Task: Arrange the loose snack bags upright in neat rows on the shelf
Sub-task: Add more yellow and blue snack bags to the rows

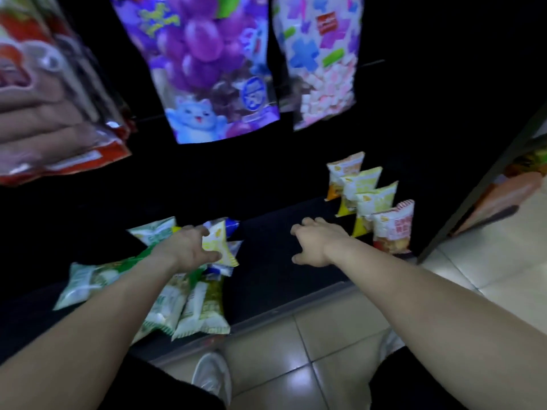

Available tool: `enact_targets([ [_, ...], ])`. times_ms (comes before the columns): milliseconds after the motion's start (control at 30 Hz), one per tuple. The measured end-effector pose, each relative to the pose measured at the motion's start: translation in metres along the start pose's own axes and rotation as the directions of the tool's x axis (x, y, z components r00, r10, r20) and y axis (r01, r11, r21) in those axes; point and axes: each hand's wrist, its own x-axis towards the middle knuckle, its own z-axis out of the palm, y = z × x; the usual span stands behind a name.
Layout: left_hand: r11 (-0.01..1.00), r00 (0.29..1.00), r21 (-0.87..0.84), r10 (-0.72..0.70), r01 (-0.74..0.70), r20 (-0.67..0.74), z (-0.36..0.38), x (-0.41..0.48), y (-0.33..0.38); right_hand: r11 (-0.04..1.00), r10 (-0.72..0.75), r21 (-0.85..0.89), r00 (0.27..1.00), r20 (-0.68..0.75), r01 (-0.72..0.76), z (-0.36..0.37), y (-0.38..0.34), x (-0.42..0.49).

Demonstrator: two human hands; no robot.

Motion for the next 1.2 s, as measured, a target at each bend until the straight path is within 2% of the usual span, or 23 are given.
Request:
enact_targets([
  [100,1.000,0.998,-0.018,0.016,-0.018,-0.061,-0.001,-0.003,-0.026,0.998,-0.062,-0.013,0.998,-0.004,0.062,0.007,-0.039,0.022],
  [267,1.000,0.998,0.021,0.024,-0.022,-0.065,0.007,0.000,-0.057,0.991,-0.136,-0.011,0.991,0.002,0.136,0.023,-0.091,0.065],
  [433,1.000,0.998,0.013,0.009,-0.009,-0.060,0.012,0.004,-0.090,0.983,-0.182,0.025,0.979,-0.090,0.184,0.037,-0.131,0.120],
  [533,1.000,0.999,-0.021,-0.006,0.005,-0.035,0.014,0.006,-0.107,0.984,-0.114,0.116,0.979,-0.172,0.135,0.045,-0.145,0.153],
  [667,0.999,0.999,-0.052,-0.017,0.015,-0.028,0.021,0.007,-0.122,0.967,0.063,0.256,0.965,-0.254,0.005,0.059,-0.155,0.184],
  [800,0.996,0.999,-0.074,-0.038,0.039,0.016,0.026,0.008,-0.132,0.890,0.162,0.446,0.978,-0.129,-0.089,0.068,-0.155,0.205],
  [867,0.995,0.999,-0.095,-0.035,0.036,0.017,0.027,0.008,-0.134,0.834,0.131,0.549,0.987,-0.096,-0.057,0.071,-0.152,0.209],
  [1067,0.993,0.999,-0.114,-0.034,0.033,-0.008,0.023,0.011,-0.133,0.834,0.077,0.538,0.938,-0.337,0.125,0.053,-0.159,0.203],
  [1200,0.991,0.995,-0.137,-0.014,0.001,-0.096,0.013,0.011,-0.122,0.835,-0.006,0.490,0.896,-0.444,0.248,0.025,-0.149,0.187],
])
